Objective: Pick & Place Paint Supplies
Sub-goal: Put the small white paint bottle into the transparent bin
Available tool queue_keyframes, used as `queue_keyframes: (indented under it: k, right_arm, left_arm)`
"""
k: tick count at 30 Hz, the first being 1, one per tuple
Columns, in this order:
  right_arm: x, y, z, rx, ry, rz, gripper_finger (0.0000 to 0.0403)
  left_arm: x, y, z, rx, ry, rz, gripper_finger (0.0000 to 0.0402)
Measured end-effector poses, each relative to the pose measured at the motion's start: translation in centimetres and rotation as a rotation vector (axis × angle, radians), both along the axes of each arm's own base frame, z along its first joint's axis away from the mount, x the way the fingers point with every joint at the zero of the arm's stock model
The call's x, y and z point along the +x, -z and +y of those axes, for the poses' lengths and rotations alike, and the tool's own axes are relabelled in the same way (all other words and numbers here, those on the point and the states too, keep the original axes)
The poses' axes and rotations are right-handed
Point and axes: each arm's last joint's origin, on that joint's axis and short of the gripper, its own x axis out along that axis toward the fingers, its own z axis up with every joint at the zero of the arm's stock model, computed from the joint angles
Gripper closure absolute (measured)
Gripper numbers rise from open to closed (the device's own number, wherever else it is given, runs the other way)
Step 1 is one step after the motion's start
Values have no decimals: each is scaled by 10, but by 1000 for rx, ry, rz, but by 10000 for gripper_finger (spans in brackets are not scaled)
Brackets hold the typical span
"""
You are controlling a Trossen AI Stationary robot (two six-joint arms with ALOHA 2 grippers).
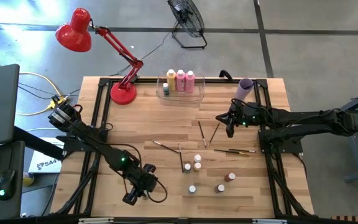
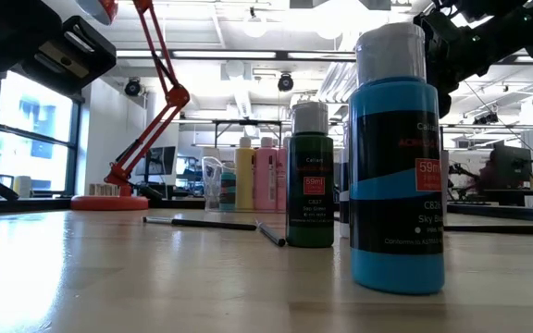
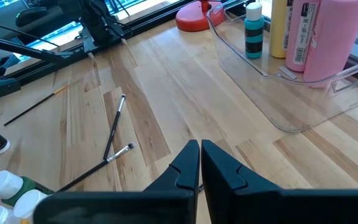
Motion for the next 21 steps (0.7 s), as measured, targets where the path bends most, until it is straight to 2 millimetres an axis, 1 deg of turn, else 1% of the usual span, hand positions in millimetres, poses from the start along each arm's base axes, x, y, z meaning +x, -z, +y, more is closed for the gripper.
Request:
queue_keyframes:
  k: [6,11,15,21]
  right_arm:
    - [0,0,0,0,-1,0,395]
    - [0,0,0,1,-1,0,395]
    - [0,0,0,1,-2,0,395]
    - [0,0,0,1,-2,0,395]
  left_arm:
    - [0,-1,0,1,1,-1,261]
    - [-7,-5,5,18,2,22,282]
    - [-13,-14,11,56,-29,4,285]
    - [-19,-32,19,95,-54,-92,270]
